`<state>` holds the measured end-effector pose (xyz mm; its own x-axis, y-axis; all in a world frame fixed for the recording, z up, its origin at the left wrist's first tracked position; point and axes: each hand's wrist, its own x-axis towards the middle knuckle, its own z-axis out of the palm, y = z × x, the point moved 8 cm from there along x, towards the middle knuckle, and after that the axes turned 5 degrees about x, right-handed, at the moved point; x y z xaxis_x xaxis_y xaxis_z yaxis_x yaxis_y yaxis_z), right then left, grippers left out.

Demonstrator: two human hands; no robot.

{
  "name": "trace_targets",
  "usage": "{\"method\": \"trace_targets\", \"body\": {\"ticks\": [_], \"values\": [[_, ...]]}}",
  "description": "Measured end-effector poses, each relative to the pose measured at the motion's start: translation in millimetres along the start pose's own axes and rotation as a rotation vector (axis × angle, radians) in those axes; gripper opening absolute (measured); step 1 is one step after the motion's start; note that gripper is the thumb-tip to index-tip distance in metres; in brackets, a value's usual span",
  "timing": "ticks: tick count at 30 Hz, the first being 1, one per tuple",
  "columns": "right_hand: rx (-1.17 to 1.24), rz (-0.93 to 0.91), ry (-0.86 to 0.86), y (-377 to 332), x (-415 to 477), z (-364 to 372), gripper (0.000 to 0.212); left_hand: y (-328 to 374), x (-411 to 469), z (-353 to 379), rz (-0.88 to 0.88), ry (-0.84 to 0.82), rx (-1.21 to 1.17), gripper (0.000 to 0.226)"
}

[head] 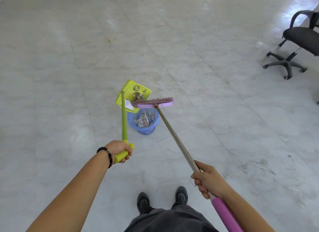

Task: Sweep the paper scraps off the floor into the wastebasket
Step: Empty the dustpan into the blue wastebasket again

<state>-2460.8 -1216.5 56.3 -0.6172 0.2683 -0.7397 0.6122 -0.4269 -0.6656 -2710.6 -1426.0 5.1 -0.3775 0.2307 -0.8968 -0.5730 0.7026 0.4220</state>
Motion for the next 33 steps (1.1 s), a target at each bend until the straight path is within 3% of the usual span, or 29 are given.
{"method": "trace_targets", "body": {"ticks": [6, 14, 24, 33], "values": [[0.017, 0.040, -0.019, -14.5, 8.9, 22.5, 0.032, 8.4, -2.3, 13.4, 0.018, 0.002, 0.027, 0.012], [-0.318, 0.000, 0.091, -19.9, 14.4, 19.1, 0.043, 8.2, -13.5, -1.0, 0.052, 0.131, 0.123, 0.014], [0.233, 0.138, 0.012, -11.9, -0.9, 2.0, 0.030, 15.2, -7.4, -5.7, 0.051, 0.131, 0.161, 0.008], [0.034, 0.078, 0.016, -21.7, 2.1, 27.0, 0.029, 3.3, -8.7, 21.1, 0.018, 0.035, 0.113, 0.008]]}}
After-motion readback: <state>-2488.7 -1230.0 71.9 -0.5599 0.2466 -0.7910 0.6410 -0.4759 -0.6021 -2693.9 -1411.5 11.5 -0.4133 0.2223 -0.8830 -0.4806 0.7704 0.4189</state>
